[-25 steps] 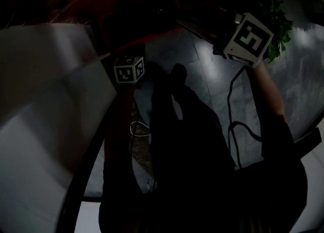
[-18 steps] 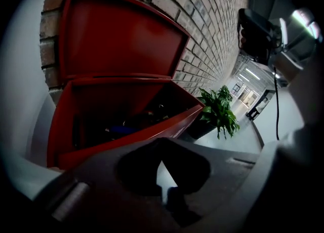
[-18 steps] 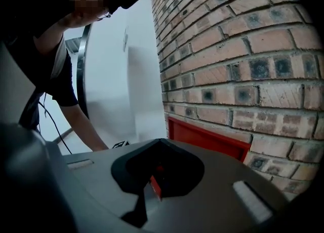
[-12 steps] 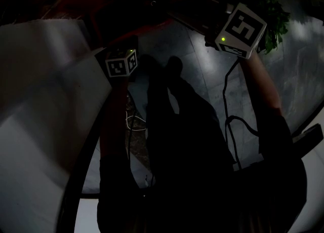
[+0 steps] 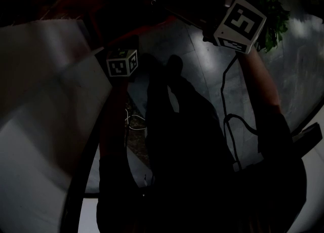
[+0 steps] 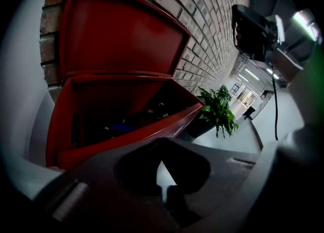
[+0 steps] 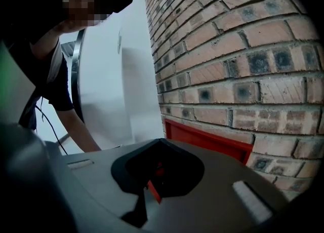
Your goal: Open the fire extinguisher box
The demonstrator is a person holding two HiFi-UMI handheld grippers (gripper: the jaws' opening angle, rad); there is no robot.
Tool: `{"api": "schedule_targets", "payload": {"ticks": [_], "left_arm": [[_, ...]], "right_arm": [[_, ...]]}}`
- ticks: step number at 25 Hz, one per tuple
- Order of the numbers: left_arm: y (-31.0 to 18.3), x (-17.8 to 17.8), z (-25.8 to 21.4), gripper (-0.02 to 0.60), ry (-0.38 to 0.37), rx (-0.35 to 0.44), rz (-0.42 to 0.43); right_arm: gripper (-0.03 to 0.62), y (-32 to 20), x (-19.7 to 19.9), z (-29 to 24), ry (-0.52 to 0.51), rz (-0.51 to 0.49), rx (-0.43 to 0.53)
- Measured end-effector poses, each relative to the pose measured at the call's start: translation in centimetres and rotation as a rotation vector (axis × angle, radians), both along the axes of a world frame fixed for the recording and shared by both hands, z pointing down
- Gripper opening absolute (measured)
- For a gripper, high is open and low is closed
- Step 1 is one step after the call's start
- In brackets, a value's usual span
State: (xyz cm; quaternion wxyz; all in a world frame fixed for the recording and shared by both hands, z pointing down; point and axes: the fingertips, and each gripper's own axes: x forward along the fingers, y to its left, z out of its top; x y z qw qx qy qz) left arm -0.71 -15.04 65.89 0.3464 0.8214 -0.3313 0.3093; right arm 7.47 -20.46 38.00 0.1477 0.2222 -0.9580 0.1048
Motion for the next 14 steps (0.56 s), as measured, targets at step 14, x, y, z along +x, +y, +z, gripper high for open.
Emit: {"api": "schedule_targets", "payload": {"ticks": [14], "left_arm": [[-0.19, -0.51, -0.15, 0.000, -0.007, -0.004, 0.008]], "right_arm": [[0.000, -0.61, 0.12, -0.66, 0.003, -0.010, 0.014]]}}
